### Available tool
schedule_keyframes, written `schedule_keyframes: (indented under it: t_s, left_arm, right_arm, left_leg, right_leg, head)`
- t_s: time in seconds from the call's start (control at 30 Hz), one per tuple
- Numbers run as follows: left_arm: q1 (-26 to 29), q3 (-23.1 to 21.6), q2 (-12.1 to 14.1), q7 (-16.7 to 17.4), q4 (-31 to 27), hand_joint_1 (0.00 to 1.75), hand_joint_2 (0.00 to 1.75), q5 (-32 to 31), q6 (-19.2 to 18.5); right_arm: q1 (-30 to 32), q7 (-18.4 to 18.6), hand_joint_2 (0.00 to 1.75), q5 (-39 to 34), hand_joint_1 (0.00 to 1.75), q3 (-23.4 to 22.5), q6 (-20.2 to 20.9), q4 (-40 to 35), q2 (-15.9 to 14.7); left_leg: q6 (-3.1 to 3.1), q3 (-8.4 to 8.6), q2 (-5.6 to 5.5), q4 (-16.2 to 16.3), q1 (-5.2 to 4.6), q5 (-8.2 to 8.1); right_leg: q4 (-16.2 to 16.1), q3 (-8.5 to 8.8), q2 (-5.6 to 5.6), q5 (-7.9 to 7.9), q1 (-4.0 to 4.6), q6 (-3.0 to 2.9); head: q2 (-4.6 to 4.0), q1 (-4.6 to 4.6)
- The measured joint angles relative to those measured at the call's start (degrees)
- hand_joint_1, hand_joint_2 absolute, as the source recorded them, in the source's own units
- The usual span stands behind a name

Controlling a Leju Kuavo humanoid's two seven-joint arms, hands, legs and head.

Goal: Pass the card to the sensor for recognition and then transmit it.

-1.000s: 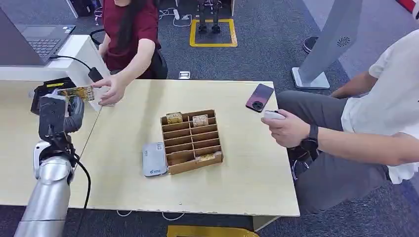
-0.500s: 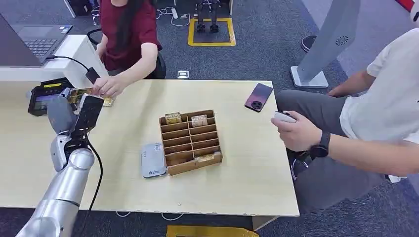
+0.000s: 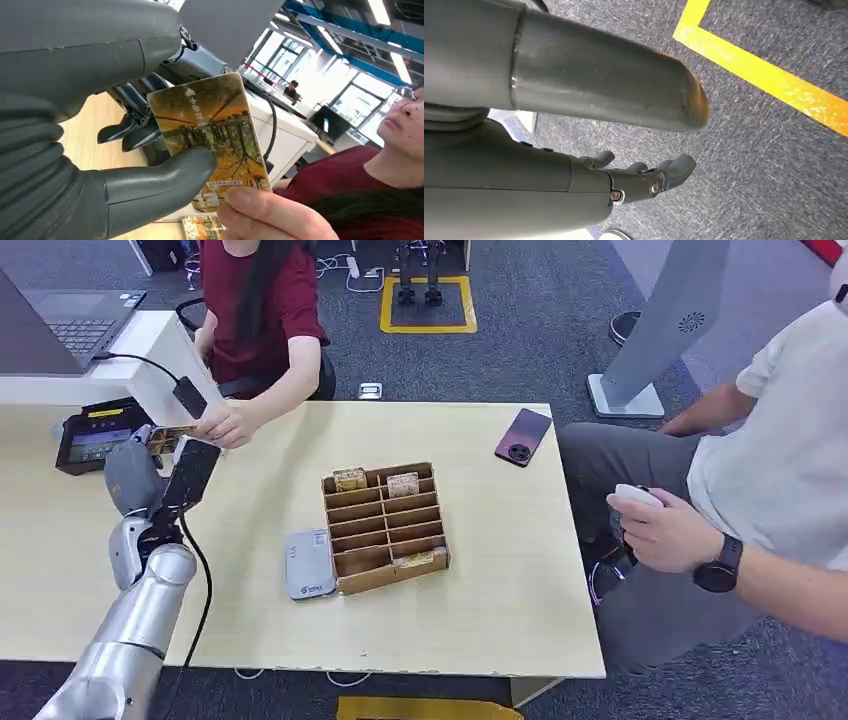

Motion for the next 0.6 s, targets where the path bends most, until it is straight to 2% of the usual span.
schedule_keyframes:
  t_s: [0.13,0.2,0.23,0.3,0.43,0.6]
  left_arm:
    - [0.10,0.09,0.00,-3.80,0.11,0.00,1.75,5.54,-2.52]
    - [1.15,0.22,0.26,-4.74,-0.99,0.00,1.75,6.34,-7.28]
    - [3.25,0.04,1.01,-5.14,-3.49,0.00,1.75,6.03,-10.70]
    - [7.14,-0.59,2.01,-5.53,-8.34,0.00,1.75,5.84,-13.83]
    - [12.03,-1.20,3.41,-5.53,-14.57,0.00,1.75,5.73,-15.50]
    - [13.75,-1.38,4.28,-5.51,-18.17,0.00,1.75,5.73,-15.91]
  right_arm:
    - [0.12,-0.48,0.00,0.00,0.00,0.04,-0.15,0.00,-0.09]
    - [0.24,-0.26,0.00,-0.50,0.00,0.02,-0.15,0.00,-0.17]
    - [0.39,0.11,0.00,-0.66,0.00,0.02,-0.15,0.00,-0.37]
    - [0.95,0.15,0.00,-1.14,0.00,-0.02,-0.13,0.00,-0.57]
    - [1.72,0.22,0.00,-1.38,0.00,-0.09,-0.13,0.02,-1.05]
    - [1.72,0.22,0.00,-1.38,0.00,-0.09,-0.13,0.02,-1.33]
  left_leg:
    - [0.00,-0.01,-0.02,0.00,0.00,0.00]
    - [0.00,-0.02,-0.01,-0.01,0.00,0.00]
    - [-0.07,0.05,0.11,-0.01,-0.01,-0.09]
    - [-0.06,0.09,0.27,-0.01,0.00,-0.14]
    - [-0.05,-0.02,0.23,-0.01,0.01,-0.15]
    - [-0.05,-0.01,0.22,-0.01,0.00,-0.15]
  right_leg:
    - [0.00,0.00,-0.02,0.00,0.00,0.00]
    - [0.00,0.03,-0.01,0.00,-0.01,0.00]
    - [0.00,0.01,0.11,0.00,-0.02,0.00]
    - [0.00,0.00,0.28,-0.02,0.00,0.00]
    - [0.00,-0.09,0.24,-0.05,0.00,0.01]
    - [-0.01,-0.07,0.22,-0.04,0.00,0.02]
  head:
    - [0.00,0.00]
    - [0.00,0.00]
    - [0.00,0.02]
    - [0.00,0.00]
    - [0.00,0.00]
    - [0.00,0.02]
